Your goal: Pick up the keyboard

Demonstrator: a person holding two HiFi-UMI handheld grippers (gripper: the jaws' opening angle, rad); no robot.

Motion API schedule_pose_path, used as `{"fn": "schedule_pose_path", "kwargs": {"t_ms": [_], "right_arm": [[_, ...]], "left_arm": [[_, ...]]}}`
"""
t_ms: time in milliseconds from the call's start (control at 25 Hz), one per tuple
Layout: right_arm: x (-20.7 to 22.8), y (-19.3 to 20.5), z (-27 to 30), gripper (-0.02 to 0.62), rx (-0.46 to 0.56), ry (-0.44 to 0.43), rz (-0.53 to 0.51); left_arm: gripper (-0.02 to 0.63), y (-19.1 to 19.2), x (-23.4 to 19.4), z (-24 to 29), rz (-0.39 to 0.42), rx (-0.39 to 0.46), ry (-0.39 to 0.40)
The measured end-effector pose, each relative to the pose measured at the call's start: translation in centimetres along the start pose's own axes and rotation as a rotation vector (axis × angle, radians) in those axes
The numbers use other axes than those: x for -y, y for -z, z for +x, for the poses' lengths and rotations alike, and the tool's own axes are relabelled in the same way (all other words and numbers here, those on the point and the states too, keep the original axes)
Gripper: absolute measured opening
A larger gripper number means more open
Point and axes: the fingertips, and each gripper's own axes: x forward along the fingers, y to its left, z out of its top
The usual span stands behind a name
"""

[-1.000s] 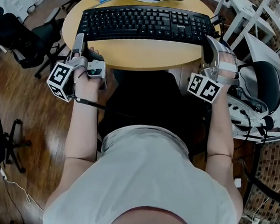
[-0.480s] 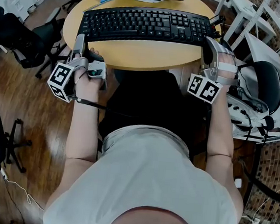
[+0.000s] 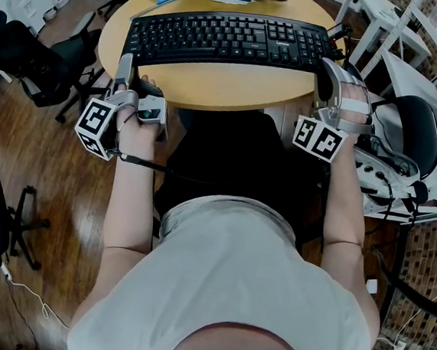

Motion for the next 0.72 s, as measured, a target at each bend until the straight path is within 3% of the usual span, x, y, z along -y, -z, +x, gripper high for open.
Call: {"fn": "schedule_pose_path", "kwargs": {"t_ms": [720], "right_arm": [[-0.36,-0.17,-0.04,0.075,0.004,-0.008,0.002]], "left_arm": [[0.413,-0.15,-0.16,-0.08,-0.006,0.003,-0.002]]}}
